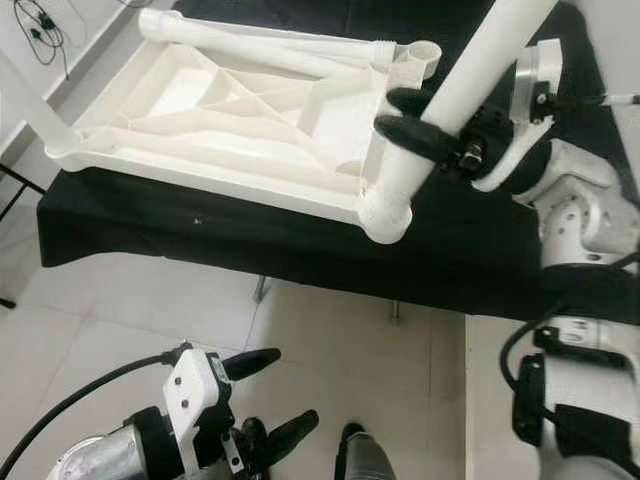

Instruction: Building children table

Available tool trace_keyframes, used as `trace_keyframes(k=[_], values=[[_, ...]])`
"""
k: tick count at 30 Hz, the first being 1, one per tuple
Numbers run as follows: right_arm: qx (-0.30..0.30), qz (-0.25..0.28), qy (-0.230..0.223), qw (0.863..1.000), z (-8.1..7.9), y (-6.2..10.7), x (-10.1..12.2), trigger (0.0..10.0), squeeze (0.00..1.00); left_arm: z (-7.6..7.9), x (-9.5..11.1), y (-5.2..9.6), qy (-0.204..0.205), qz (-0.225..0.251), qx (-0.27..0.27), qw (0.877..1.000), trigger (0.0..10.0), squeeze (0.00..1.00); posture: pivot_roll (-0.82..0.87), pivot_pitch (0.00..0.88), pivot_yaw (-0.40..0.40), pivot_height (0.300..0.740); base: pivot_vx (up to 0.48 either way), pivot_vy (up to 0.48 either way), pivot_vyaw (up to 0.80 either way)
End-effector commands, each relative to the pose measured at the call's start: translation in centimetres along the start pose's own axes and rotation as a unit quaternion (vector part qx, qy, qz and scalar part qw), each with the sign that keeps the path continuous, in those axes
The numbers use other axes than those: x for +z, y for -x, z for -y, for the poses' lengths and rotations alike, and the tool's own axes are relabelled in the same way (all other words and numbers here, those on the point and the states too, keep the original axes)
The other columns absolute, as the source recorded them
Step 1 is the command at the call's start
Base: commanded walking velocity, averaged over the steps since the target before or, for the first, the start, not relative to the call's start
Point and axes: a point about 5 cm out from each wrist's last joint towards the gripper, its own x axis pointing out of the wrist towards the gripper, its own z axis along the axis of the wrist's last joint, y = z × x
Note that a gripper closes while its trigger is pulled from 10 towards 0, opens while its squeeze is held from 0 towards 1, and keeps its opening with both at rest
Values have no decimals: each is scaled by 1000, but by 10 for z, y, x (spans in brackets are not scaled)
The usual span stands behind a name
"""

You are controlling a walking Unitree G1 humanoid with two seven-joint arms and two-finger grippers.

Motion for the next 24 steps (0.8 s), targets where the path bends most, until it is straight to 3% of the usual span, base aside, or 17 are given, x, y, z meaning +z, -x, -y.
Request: trace_keyframes(k=[1, 9, 14, 24], values=[[5, 15, 14, 1000, 0, 0, 6, 10000, 0, 4, -2, 3, -6, -6, -11, 1000, 10000, 0, 99, 378, 56, 740, 0, 0, 0], [66, -35, -3, 997, -14, -2, -4, 10000, 0, 2, 0, 3, -18, -4, 4, 1000, 10000, 0, 110, 385, 54, 740, 0, 0, 0], [115, -52, 1, 992, -23, -16, -11, 10000, 0, 2, 1, 3, -23, -4, 10, 1000, 10000, 0, 115, 387, 50, 740, 0, 0, 0], [97, -96, 38, 990, -11, -24, -16, 10000, 0, 3, 1, 2, -27, -3, 16, 1000, 10000, 0, 122, 392, 44, 740, 0, 0, 0]])
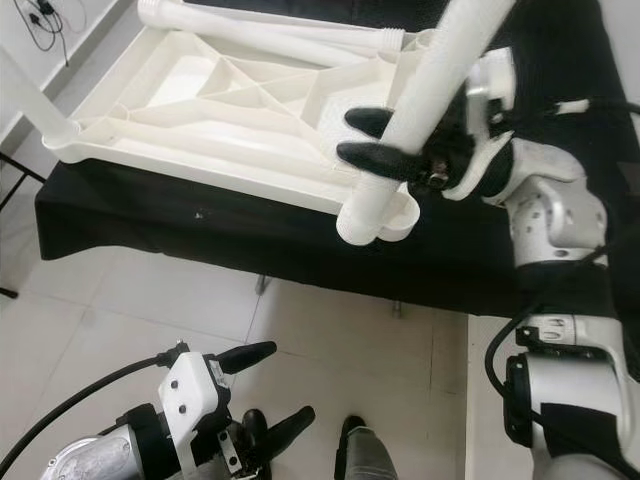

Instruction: Building children table

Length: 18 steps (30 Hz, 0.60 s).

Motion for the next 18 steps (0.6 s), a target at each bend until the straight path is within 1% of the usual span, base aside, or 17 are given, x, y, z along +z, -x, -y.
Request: trace_keyframes(k=[1, 7, 8, 9, 10, 12, 13, 14, 15, 16, 18], values=[[-13, -16, 21, 1000, 4, 5, 3, 10000, 0, 5, 1, 2, -1, 0, -2, 1000, 10000, 0, 121, 395, 42, 740, 0, 0, 0], [-16, -12, 24, 1000, 8, 10, 10, 10000, 0, 6, 1, 2, 1, 1, -1, 1000, 10000, 0, 119, 399, 42, 740, 0, 0, 0], [-10, 26, 16, 999, 8, 14, 22, 10000, 0, 6, 1, 2, 1, 1, -1, 1000, 10000, 0, 122, 399, 41, 740, 0, 0, 0], [1, 54, 4, 999, 7, 17, 29, 10000, 0, 6, 1, 2, 1, 1, 0, 1000, 10000, 0, 122, 399, 41, 740, 0, 0, 0], [1, 54, 4, 999, 7, 17, 29, 10000, 0, 6, 1, 2, 1, 1, 0, 1000, 10000, 0, 122, 399, 41, 740, 0, 0, 0], [19, 95, -7, 995, 5, 21, 41, 10000, 0, 7, 1, 2, 0, 1, 0, 1000, 10000, 0, 121, 399, 42, 740, 0, 0, 0], [19, 95, -7, 995, 5, 21, 41, 10000, 0, 7, 1, 2, 0, 1, 0, 1000, 10000, 0, 121, 399, 42, 740, 0, 0, 0], [24, 118, -11, 993, 5, 23, 47, 10000, 0, 6, 1, 3, 0, 0, 1, 1000, 10000, 0, 120, 399, 42, 740, 0, 0, 0], [24, 118, -11, 993, 5, 23, 47, 10000, 0, 6, 1, 3, 0, 0, 1, 1000, 10000, 0, 120, 399, 42, 740, 0, 0, 0], [20, 136, -6, 990, 7, 24, 53, 10000, 0, 6, 1, 3, 0, 0, 1, 1000, 10000, 0, 120, 399, 42, 740, 0, 0, 0], [13, 135, 3, 991, 9, 24, 56, 10000, 0, 6, 1, 2, 0, 0, 2, 1000, 10000, 0, 119, 396, 41, 740, 0, 0, 0]])
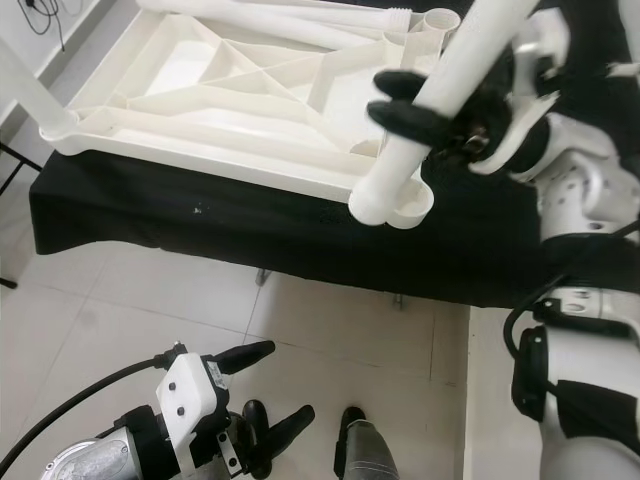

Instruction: Building children table

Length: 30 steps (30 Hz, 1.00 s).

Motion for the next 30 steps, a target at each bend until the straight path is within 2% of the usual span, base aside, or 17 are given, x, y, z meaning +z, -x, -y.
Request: trace_keyframes(k=[1, 2, 3, 4, 7, 10, 16, 22, 26, 30], values=[[3, 12, 24, 1000, 0, 0, 9, 10000, 0, 5, -1, 1, 2, -2, -3, 1000, 10000, 0, 119, 396, 41, 740, 0, 0, 0], [1, 7, 28, 1000, 1, 0, 9, 10000, 0, 5, -1, 1, 2, -2, -3, 1000, 10000, 0, 119, 396, 41, 740, 0, 0, 0], [-11, -36, 42, 998, 3, 0, -1, 10000, 0, 5, -1, 1, 1, -2, -3, 1000, 10000, 0, 121, 394, 41, 740, 0, 0, 0], [-11, -36, 42, 998, 3, 0, -1, 10000, 0, 5, -1, 1, 1, -2, -3, 1000, 10000, 0, 121, 394, 41, 740, 0, 0, 0], [-40, -147, 86, 985, 9, 1, -25, 10000, 0, 5, -1, 1, 0, -2, -2, 1000, 10000, 0, 122, 394, 40, 740, 0, 0, 0], [-47, -177, 99, 978, 10, 2, -28, 10000, 0, 5, -1, 1, -1, -2, -2, 1000, 10000, 0, 121, 392, 40, 740, 0, 0, 0], [-43, -174, 94, 979, 10, 5, -22, 10000, 0, 5, -1, 1, -2, -2, -2, 1000, 10000, 0, 121, 392, 40, 740, 0, 0, 0], [-17, -175, 74, 982, 4, 16, -10, 10000, 0, 5, -3, 1, -1, -3, -2, 1000, 10000, 0, 112, 380, 41, 740, 0, 0, 0], [15, -175, 53, 983, -2, 15, -14, 10000, 0, 5, -3, 1, -2, -3, -3, 1000, 10000, 0, 110, 377, 43, 740, 0, 0, 0], [17, -174, 50, 983, -1, 12, -19, 10000, 0, 4, -4, 0, -2, -3, -4, 1000, 10000, 0, 109, 377, 43, 740, 0, 0, 0]])
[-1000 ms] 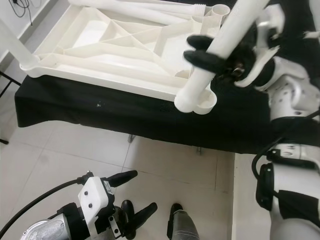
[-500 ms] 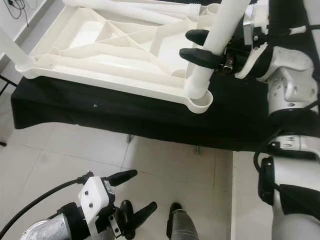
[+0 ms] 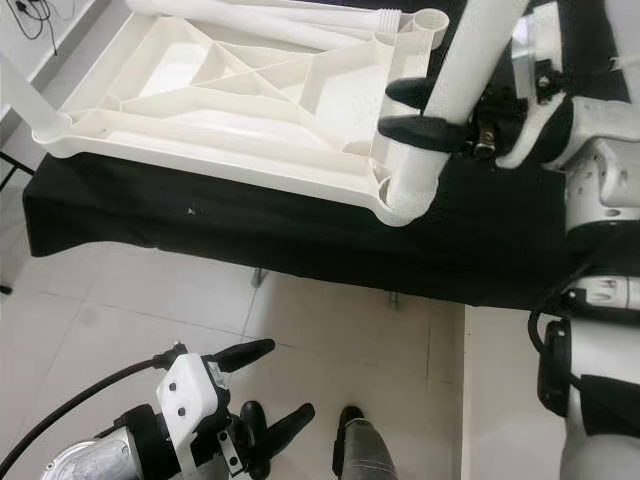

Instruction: Building children table

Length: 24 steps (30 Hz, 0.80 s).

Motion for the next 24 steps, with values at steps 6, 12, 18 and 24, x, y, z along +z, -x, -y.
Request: trace_keyframes(k=[6, 12, 18, 24], values=[[-2, -9, -25, 1000, -1, -17, -20, 10000, 0, 4, -4, 0, 6, -7, -6, 1000, 10000, 0, 112, 380, 40, 740, 0, 0, 0], [-41, -5, -12, 999, 9, -21, -18, 10000, 0, 4, -4, 0, 5, -5, -5, 1000, 10000, 0, 111, 382, 36, 740, 0, 0, 0], [-43, -22, -14, 999, 11, -21, -19, 10000, 0, 4, -4, -1, 4, -4, -4, 1000, 10000, 0, 107, 385, 30, 740, 0, 0, 0], [-56, -28, -14, 998, 15, -23, -21, 10000, 0, 5, -3, -1, 3, -3, -3, 1000, 10000, 0, 108, 387, 29, 740, 0, 0, 0]])
